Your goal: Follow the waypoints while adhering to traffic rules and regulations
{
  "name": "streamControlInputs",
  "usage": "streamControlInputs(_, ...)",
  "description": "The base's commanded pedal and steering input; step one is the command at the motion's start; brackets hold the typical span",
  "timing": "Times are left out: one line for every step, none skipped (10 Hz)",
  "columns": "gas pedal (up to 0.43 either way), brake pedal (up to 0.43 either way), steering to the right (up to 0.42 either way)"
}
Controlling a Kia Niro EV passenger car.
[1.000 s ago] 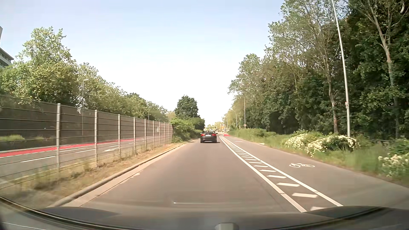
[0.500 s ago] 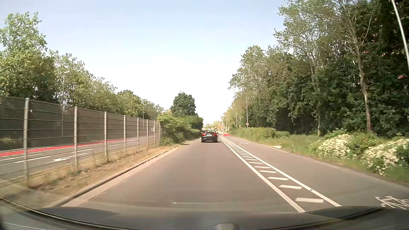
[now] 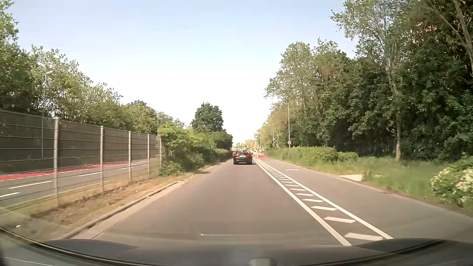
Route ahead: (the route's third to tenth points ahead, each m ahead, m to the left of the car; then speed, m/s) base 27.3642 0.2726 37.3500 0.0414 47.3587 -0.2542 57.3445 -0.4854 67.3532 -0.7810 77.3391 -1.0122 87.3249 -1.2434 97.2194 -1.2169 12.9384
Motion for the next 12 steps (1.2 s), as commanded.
streamControlInputs(0.118,0.0,0.004)
streamControlInputs(0.118,0.0,0.004)
streamControlInputs(0.118,0.0,0.004)
streamControlInputs(0.118,0.0,0.004)
streamControlInputs(0.118,0.0,0.004)
streamControlInputs(0.118,0.0,0.004)
streamControlInputs(0.118,0.0,0.004)
streamControlInputs(0.118,0.0,0.004)
streamControlInputs(0.118,0.0,0.004)
streamControlInputs(0.118,0.0,0.004)
streamControlInputs(0.118,0.0,0.004)
streamControlInputs(0.118,0.0,0.004)
